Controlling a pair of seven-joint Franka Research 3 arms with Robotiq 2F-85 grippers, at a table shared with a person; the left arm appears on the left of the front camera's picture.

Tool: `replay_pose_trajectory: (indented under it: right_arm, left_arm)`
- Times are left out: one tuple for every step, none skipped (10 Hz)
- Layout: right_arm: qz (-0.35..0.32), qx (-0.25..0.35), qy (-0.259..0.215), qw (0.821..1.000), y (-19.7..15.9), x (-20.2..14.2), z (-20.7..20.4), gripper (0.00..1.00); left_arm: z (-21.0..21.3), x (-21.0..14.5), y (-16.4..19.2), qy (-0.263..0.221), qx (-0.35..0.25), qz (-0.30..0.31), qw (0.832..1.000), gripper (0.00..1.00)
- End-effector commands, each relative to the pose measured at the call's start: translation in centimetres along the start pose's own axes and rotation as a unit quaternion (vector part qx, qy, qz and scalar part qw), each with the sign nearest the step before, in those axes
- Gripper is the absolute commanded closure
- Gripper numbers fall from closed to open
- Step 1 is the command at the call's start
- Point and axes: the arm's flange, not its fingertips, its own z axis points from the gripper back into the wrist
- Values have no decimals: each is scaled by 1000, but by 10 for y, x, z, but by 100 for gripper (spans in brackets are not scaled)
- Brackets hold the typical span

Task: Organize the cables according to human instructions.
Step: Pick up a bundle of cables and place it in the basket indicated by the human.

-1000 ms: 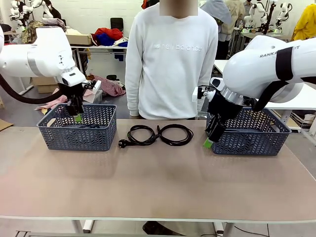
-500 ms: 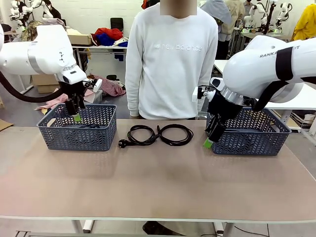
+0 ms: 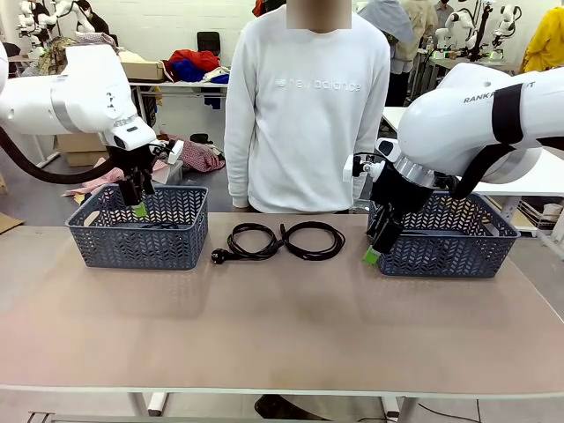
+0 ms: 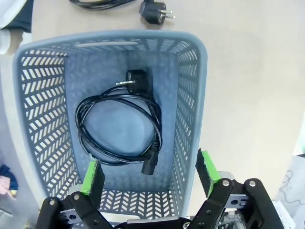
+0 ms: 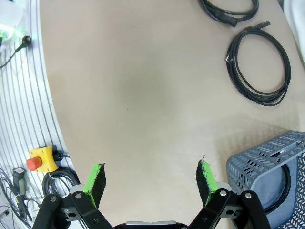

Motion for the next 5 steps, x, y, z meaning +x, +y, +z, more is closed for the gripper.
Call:
replay_pose_trajectory:
  right_arm:
    - [0,-3,-1,1000,-1,3,2,0]
    - [0,-3,-1,1000,-1,3,2,0]
    - [0,-3,-1,1000,-1,3,2,0]
    - [0,-3,-1,1000,-1,3,2,0]
    - [0,-3,-1,1000,-1,3,2,0]
  left_arm:
    - [2,-2,0,5,2,-2,1000,0]
    - [0,0,0,0,0,0,1000,0]
    - [1,11,-7,-32,3,20,999,0]
    - [1,22,-19,-50,4,37,998,0]
    - [3,33,-36,-57,8,47,997,0]
